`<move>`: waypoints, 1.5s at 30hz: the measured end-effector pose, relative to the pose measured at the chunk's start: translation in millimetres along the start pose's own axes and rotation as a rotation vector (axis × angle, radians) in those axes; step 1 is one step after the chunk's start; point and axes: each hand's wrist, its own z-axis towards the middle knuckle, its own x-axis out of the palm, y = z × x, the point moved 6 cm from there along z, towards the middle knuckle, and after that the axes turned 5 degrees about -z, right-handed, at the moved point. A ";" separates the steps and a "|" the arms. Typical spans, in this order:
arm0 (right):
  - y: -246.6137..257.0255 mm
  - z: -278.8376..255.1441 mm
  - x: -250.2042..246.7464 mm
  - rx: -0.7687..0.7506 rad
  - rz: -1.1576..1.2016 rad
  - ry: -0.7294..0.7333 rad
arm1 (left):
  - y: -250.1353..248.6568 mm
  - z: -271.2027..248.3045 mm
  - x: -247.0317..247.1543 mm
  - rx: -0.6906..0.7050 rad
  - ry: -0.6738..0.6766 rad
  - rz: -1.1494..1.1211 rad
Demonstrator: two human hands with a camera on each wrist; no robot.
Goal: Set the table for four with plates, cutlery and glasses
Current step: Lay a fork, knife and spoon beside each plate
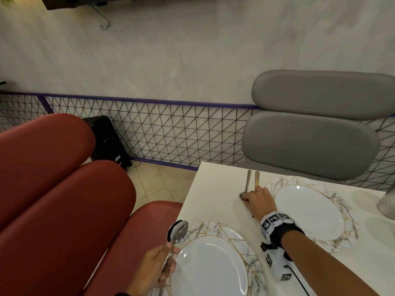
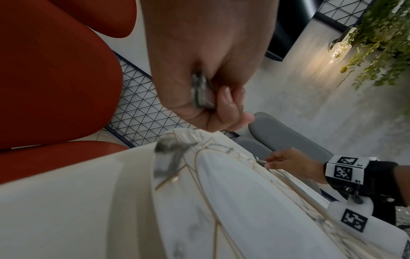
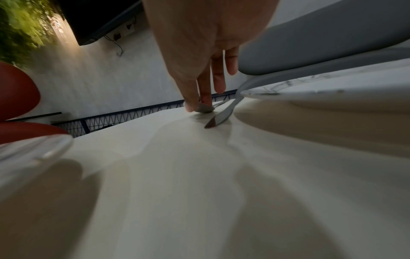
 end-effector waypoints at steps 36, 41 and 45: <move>-1.0 -8.8 -23.2 0.033 -0.090 -0.011 | -4.8 -9.7 3.3 0.005 0.028 0.055; -5.4 -33.1 -43.1 0.017 -0.011 -0.137 | -5.4 -15.3 21.4 0.006 0.053 0.061; -0.2 -69.2 -62.6 -0.019 0.149 -0.189 | -9.1 -22.7 51.1 0.021 0.045 0.008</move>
